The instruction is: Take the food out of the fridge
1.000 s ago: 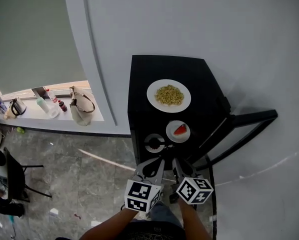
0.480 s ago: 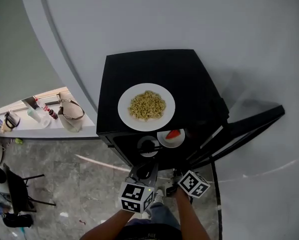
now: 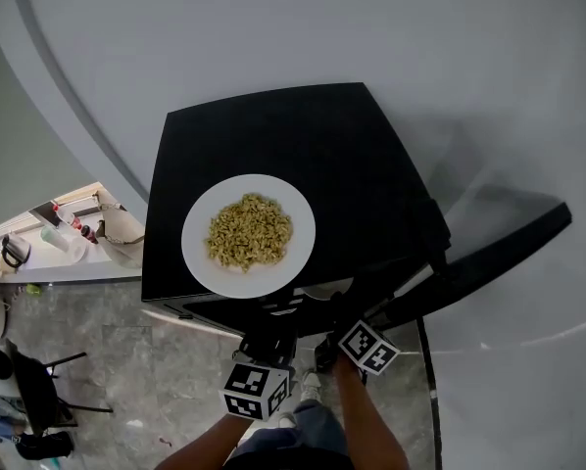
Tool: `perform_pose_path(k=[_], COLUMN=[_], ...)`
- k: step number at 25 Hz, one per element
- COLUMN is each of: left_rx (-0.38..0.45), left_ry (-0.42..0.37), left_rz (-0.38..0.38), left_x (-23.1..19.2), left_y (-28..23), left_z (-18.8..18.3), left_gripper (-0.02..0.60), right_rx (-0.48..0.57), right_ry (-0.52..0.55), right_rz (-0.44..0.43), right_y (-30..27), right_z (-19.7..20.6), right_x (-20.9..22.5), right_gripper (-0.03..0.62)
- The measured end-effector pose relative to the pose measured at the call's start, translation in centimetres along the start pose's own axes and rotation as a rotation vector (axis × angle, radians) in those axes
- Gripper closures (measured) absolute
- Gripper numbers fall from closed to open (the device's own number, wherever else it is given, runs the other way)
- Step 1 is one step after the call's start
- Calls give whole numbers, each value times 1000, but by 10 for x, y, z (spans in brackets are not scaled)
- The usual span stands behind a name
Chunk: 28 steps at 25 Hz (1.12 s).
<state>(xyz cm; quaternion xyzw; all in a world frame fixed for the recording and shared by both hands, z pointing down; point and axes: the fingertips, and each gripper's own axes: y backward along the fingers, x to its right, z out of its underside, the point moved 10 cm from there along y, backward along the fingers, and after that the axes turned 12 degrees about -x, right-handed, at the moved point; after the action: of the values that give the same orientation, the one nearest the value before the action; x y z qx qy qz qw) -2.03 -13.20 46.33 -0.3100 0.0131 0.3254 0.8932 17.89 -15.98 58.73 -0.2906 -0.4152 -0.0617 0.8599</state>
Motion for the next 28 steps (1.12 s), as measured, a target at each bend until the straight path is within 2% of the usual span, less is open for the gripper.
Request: perform_pose_path(k=[9, 20, 25, 28], left_rx=[-38, -51, -48, -43], left_ry=[-12, 9, 23, 32], left_rz=[-26, -34, -35, -39], left_x=[-6, -7, -7, -8], left_y=[-3, 0, 0, 1], left_z=[1, 3, 2, 1], left_gripper=[584, 584, 584, 584], right_rx=[-17, -1, 6, -18], right_ry=[2, 25, -21, -79], right_rz=[78, 124, 179, 167], right_y=[-20, -28, -36, -38], right_z=[-5, -13, -19, -22], right_x=[17, 12, 8, 11], right_gripper=[434, 430, 430, 452])
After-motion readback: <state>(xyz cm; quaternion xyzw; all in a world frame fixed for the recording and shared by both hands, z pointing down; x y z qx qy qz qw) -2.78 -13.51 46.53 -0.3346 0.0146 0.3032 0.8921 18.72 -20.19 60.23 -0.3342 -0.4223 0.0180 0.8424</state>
